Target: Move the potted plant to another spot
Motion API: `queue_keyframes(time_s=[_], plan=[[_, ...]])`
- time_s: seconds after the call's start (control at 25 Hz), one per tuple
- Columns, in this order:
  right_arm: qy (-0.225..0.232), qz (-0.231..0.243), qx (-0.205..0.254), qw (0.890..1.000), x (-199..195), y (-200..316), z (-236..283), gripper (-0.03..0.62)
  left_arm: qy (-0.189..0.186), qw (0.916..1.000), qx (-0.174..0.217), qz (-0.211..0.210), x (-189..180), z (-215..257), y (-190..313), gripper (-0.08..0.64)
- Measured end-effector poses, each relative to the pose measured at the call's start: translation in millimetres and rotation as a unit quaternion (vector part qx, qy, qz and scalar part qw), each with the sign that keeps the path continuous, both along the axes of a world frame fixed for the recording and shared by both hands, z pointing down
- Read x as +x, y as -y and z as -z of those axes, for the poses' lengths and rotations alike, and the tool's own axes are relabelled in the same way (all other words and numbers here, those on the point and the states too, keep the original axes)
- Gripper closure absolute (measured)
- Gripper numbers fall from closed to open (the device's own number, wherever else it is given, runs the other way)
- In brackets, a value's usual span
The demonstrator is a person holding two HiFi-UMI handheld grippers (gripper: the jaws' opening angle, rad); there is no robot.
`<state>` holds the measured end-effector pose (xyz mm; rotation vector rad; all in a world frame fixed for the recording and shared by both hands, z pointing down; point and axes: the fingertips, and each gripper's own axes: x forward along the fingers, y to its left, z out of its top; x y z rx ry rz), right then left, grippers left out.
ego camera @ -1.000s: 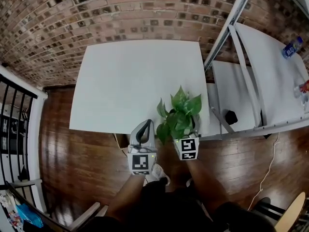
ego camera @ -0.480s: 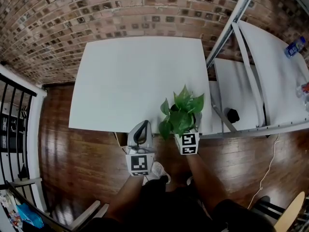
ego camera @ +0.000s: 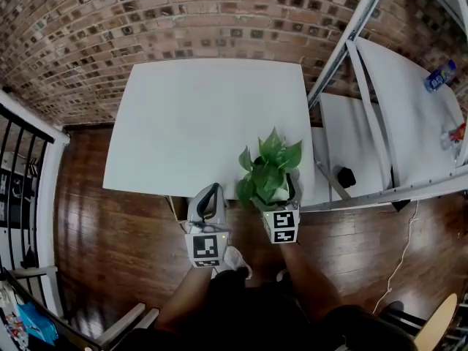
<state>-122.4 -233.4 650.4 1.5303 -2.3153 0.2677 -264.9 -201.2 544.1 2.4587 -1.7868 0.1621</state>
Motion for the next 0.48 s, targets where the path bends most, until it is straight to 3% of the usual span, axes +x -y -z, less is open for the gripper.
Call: queue_keyframes(time_s=[0.12, 0.16, 0.24, 0.32, 0.44, 0.48], plan=[[-0.012, 0.011, 0.003, 1.0, -1, -32, 32, 0.067, -0.033, 0.9994, -0.003, -0.007, 7, 13, -17, 0.546], [-0.013, 0.012, 0.017, 1.0, -2, -42, 51, 0.107, -0.043, 0.9991, 0.002, -0.007, 9, 20, -22, 0.546], [-0.002, 0.002, 0.047, 0.999, -1, -55, 88, 0.217, -0.053, 0.9985, 0.011, -0.006, 11, 35, -29, 0.546], [0.01, -0.013, 0.071, 0.997, 3, -64, 115, 0.382, -0.056, 0.9982, 0.014, -0.011, 19, 43, -35, 0.546], [0.007, -0.022, 0.091, 0.996, 6, -69, 138, 0.581, -0.041, 0.9988, 0.015, -0.021, 32, 47, -43, 0.546], [0.008, -0.018, 0.094, 0.995, 5, -70, 143, 0.591, -0.03, 0.9993, 0.009, -0.018, 35, 46, -45, 0.546]])
